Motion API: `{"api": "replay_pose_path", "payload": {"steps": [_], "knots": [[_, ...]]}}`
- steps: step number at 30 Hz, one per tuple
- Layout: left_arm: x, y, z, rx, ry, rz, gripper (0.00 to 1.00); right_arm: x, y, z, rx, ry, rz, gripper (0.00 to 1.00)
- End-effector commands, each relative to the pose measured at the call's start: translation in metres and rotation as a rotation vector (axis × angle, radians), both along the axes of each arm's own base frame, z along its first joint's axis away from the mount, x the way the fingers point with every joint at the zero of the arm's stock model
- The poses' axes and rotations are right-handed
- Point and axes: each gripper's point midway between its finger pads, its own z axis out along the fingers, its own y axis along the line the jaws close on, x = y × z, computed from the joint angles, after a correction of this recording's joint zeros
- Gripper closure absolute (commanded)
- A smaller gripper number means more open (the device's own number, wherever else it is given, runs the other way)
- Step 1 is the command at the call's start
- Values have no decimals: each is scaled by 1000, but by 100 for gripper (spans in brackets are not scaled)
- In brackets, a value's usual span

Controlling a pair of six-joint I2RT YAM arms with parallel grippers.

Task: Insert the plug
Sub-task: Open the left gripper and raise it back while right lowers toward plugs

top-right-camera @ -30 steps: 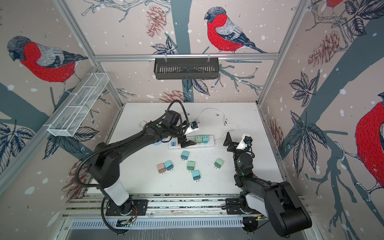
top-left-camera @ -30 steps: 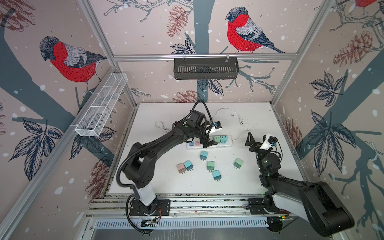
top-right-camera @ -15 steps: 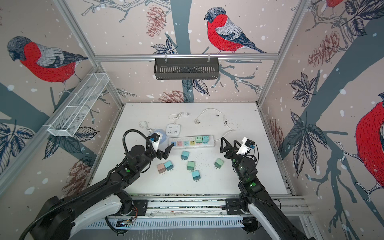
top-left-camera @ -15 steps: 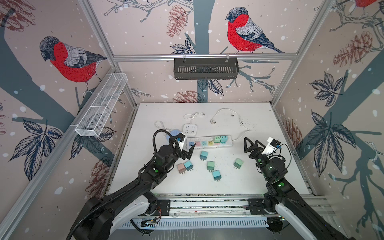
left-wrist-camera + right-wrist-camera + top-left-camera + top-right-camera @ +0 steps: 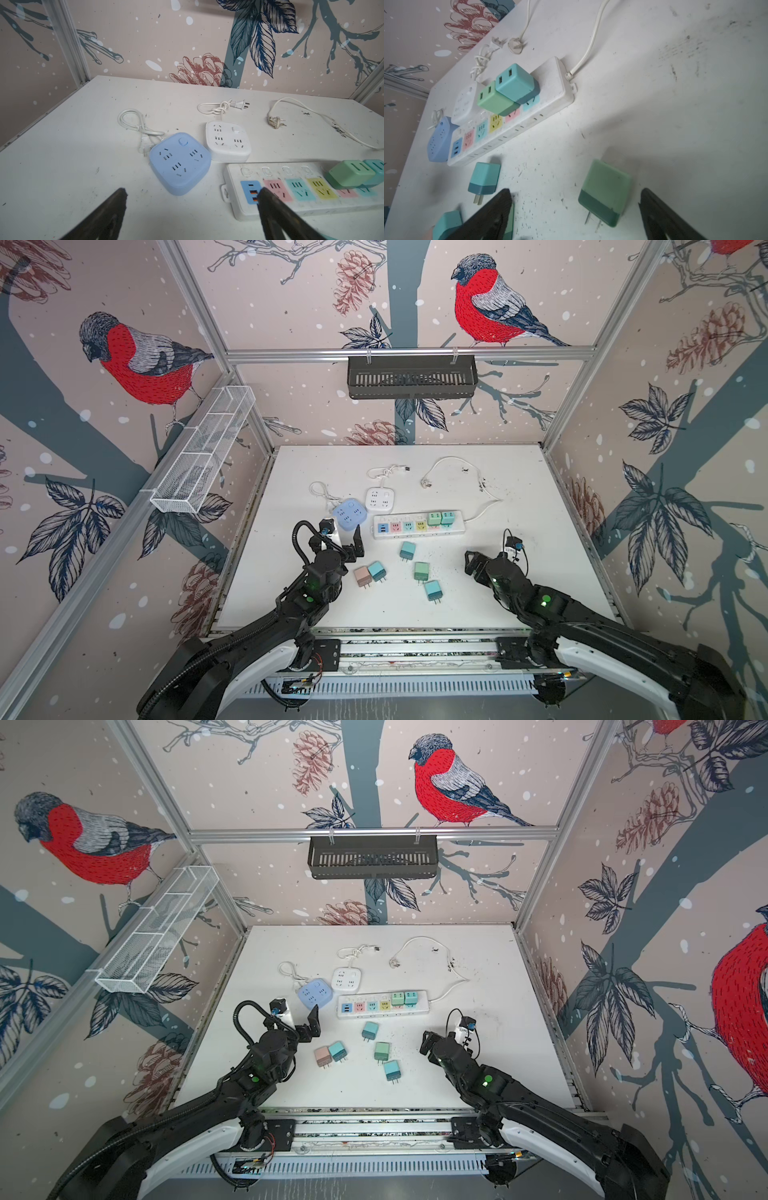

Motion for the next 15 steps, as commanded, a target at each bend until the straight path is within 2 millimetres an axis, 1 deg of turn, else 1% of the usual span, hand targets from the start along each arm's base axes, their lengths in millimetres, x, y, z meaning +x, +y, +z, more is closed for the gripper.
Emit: {"api": "replay_pose_path", "payload": {"steps": [1,2,3,5,8,10,12,15], "knots": [[-4,16,0,-35,-53,76,3,0,-5,-5,-48,11,-56,3],[-4,10,1,-32,-50,40,3,-1,-4,-8,-71,29,-51,3],[-4,10,1,-33,-43,38,3,-1,-3,-11,-91,43,-46,3],[-5,15,-1,-42,-46,69,3,0,2,-15,-112,62,-19,3],[-5,11,-1,-41,-51,39,3,-1,8,-25,-115,81,3,4],[-5,10,-1,-38,-48,37,3,0,7,-29,-127,83,-1,5],[-5,10,-2,-38,-48,34,3,1,8,-31,-137,83,3,6],[-5,10,-2,-37,-46,34,3,3,16,-33,-144,87,35,10]]}}
